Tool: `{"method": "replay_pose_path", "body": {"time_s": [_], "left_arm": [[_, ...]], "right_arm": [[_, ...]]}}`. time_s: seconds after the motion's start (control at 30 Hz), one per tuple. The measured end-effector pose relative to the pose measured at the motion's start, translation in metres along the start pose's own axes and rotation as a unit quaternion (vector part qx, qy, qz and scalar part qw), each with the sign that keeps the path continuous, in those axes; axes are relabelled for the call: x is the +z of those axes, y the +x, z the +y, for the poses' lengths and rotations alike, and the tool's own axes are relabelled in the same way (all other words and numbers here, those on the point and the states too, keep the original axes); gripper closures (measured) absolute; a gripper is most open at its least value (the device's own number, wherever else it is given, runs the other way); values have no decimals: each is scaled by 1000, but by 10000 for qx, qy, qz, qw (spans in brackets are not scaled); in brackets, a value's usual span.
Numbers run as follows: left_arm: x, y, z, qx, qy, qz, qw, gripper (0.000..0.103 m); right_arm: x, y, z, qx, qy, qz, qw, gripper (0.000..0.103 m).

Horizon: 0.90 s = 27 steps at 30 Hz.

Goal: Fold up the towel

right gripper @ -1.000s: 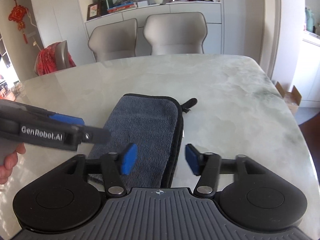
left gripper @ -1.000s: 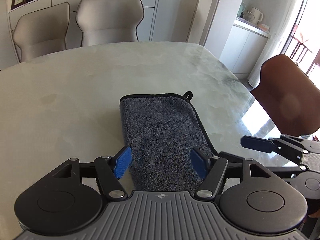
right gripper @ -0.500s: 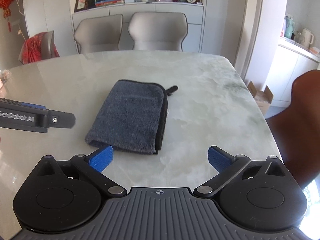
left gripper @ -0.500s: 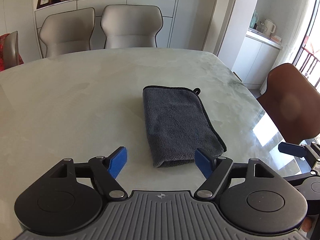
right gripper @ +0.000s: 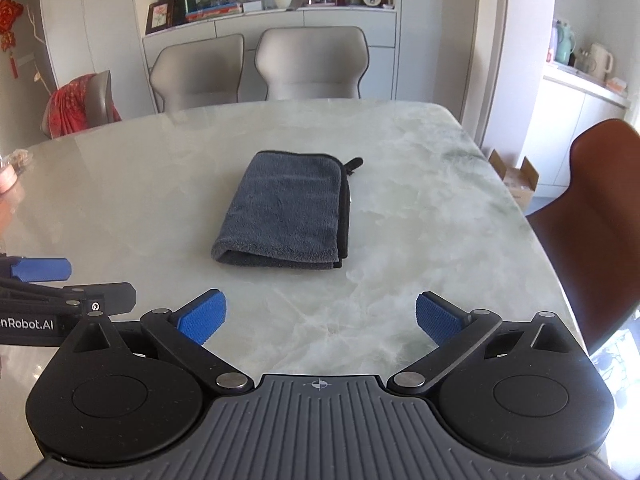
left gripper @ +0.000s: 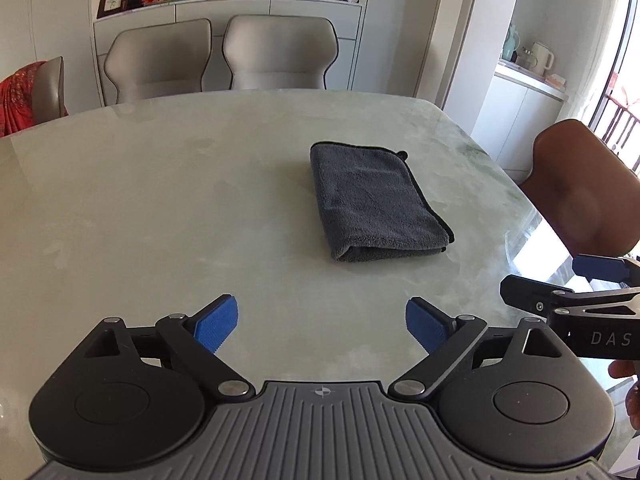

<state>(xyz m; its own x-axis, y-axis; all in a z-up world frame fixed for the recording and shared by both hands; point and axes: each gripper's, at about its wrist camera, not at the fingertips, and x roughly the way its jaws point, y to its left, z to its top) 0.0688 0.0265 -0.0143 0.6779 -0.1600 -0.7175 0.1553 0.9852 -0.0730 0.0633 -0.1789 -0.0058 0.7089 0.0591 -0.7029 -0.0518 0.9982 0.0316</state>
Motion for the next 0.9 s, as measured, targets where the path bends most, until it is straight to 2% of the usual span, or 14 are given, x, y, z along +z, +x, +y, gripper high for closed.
{"method": "replay_pose_path", "body": {"time_s": [0.2, 0.43, 0.7, 0.9], "left_arm": [[2, -31, -4, 269, 85, -435, 9987, 9], [-1, -52, -8, 332, 62, -593, 9977, 9], [-10, -57, -6, 479, -129, -567, 9972, 9], [-12, -56, -5, 596, -154, -496, 9969, 9]], "right_arm": [[0, -28, 8, -185, 36, -243, 9995, 1], [-2, -51, 9, -173, 57, -431, 9989, 1], [-8, -54, 4, -298, 214, -301, 9989, 1], [-11, -53, 7, -568, 253, -167, 9979, 1]]}}
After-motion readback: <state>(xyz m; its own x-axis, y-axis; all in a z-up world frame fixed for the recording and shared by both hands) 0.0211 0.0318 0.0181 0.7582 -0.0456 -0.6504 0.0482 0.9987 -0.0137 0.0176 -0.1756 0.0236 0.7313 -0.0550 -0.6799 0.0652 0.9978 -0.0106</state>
